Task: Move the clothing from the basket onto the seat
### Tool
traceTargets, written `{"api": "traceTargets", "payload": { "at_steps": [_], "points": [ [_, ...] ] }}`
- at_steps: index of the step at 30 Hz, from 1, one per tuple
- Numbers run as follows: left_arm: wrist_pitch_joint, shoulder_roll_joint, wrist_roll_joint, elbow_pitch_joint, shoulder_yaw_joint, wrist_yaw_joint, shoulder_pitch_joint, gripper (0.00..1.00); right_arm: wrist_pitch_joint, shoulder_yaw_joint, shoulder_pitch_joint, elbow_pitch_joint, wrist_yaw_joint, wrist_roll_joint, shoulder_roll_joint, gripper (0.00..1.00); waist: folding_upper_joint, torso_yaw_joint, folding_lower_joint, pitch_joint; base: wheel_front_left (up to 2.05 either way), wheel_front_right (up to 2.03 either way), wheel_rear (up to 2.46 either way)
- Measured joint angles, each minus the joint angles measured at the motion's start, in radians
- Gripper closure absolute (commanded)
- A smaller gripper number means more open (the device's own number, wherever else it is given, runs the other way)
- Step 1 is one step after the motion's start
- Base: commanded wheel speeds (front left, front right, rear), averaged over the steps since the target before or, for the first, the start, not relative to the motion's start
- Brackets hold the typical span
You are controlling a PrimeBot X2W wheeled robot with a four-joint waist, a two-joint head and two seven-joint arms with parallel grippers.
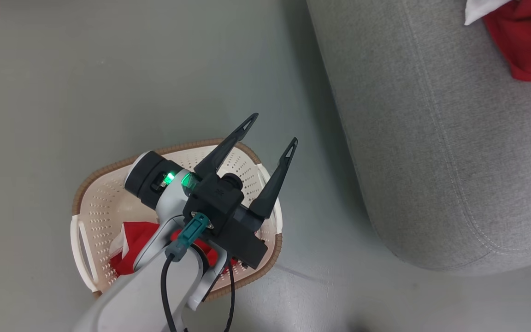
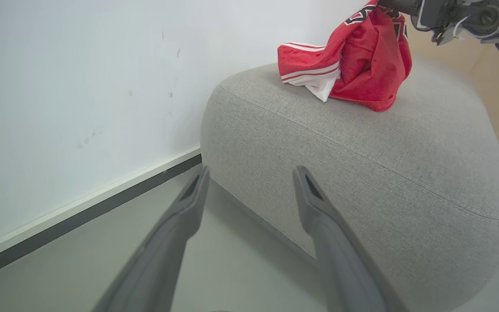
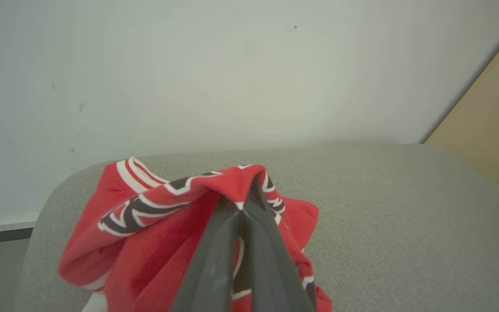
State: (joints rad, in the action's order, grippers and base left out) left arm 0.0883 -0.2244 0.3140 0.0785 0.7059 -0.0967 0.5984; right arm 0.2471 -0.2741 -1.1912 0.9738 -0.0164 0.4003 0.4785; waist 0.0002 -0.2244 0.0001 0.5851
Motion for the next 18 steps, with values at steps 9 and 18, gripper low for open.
{"api": "traceTargets", "payload": {
  "at_steps": [9,18],
  "points": [
    [0.000,-0.001,0.000,0.003,-0.001,0.000,0.001,0.00,0.001,-0.018,0.015,0.068,-0.005,0.001,-0.040,1.00,0.0000,0.007,-0.0001,0.014,0.00,0.00,0.00],
    [0.021,0.000,0.006,0.040,-0.012,-0.001,-0.008,0.00,0.003,-0.042,0.061,0.095,-0.037,-0.007,-0.070,0.00,-0.0001,0.004,-0.0001,-0.012,0.00,0.00,0.00]
  ]
}}
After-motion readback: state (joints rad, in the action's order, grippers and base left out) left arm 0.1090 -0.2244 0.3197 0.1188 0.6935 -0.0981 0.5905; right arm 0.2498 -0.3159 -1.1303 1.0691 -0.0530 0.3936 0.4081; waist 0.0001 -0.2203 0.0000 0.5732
